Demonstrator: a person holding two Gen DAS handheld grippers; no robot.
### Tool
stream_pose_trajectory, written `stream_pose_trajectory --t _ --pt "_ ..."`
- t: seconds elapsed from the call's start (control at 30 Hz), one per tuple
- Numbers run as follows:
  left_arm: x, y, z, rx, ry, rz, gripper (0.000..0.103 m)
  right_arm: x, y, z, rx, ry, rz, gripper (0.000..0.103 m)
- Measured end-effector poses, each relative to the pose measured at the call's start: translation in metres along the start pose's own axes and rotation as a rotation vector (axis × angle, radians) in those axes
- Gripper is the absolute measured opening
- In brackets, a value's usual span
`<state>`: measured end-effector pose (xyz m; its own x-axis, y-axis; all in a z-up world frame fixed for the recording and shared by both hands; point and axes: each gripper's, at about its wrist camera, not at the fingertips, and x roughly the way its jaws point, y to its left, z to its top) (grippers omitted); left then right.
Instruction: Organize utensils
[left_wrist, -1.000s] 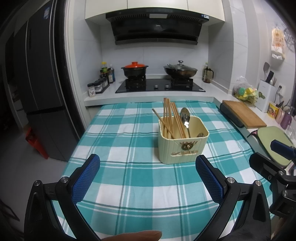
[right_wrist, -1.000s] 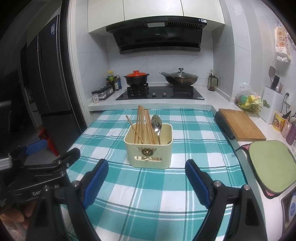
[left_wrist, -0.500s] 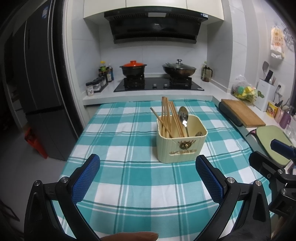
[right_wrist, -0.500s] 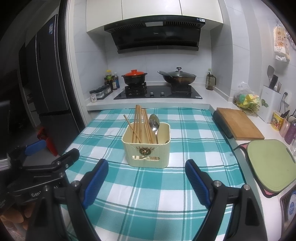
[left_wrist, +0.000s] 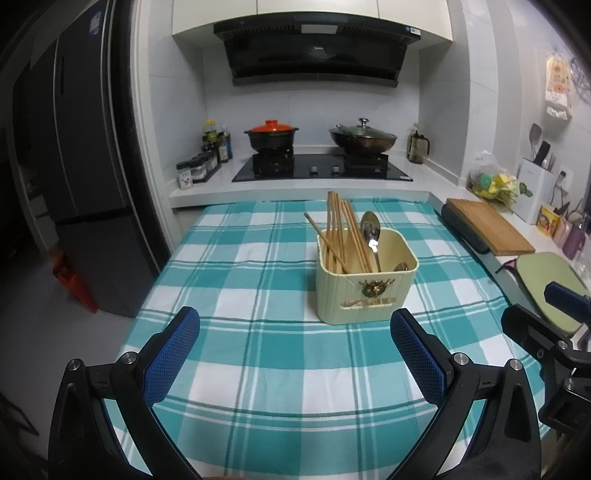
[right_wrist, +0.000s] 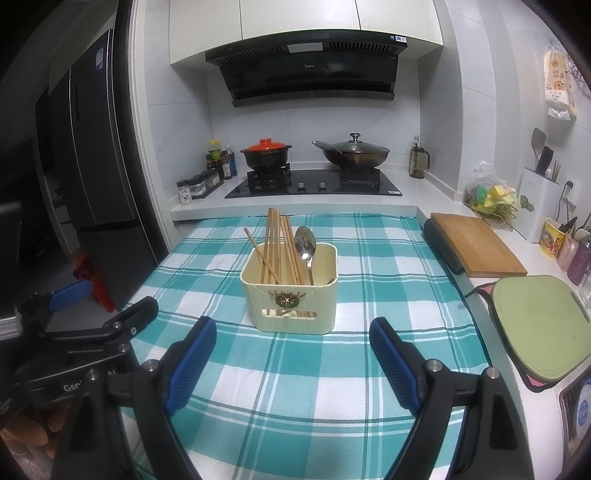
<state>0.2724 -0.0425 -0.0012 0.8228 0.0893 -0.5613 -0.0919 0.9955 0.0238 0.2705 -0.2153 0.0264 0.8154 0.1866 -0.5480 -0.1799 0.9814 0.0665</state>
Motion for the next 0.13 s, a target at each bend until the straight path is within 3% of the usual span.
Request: stream_pose_trajectory --t 0.13 --pt "0.0010 -0.0016 -0.0010 0.014 -0.001 -0.002 0.103 0.0018 -0.0011 -0.0014 0.003 0.005 0.001 0.087"
